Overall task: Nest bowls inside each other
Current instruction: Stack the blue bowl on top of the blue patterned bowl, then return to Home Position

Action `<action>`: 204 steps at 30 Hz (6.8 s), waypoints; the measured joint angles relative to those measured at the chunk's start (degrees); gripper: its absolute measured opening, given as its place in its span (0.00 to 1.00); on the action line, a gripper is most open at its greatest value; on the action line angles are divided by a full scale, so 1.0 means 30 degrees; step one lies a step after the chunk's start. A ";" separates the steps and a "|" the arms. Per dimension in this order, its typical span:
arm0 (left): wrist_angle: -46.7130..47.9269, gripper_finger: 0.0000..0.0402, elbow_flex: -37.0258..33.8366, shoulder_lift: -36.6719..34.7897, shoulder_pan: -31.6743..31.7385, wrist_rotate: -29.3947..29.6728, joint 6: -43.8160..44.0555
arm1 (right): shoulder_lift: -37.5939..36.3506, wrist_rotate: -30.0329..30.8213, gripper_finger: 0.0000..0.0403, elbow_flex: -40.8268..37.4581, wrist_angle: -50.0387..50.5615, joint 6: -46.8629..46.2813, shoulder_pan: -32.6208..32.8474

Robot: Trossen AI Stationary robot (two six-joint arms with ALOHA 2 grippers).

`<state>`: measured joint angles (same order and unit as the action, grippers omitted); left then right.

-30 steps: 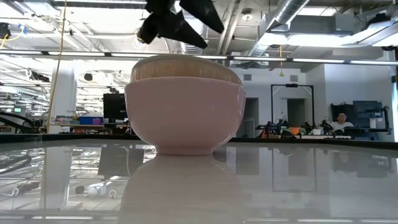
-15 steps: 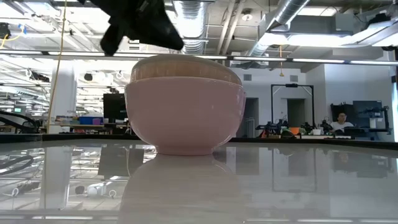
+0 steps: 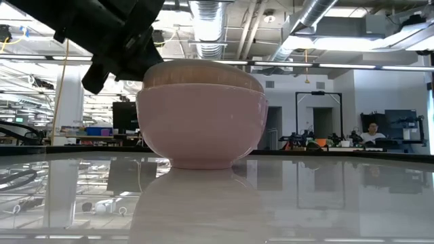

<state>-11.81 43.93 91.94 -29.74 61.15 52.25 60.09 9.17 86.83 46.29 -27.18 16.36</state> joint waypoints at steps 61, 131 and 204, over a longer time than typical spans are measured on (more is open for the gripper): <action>1.8516 0.00 -0.3049 -1.9778 0.0670 -0.3272 -0.0160 | 0.9197 -0.1332 0.16 -1.8251 -3.2221 -0.1600 -0.2142; 1.7209 0.00 -1.0700 -2.7576 0.0692 -0.0816 -0.0714 | 0.1597 -0.0096 0.08 -2.8822 -2.9114 -0.0728 -0.4765; 1.6990 0.00 -1.0743 -2.7525 0.0692 -0.2805 -0.1195 | -1.9932 0.0913 0.03 -2.6673 -0.8158 0.1714 -0.3694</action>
<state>39.16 11.70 9.37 -27.66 52.73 48.66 0.30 11.91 6.81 21.82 -22.04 5.28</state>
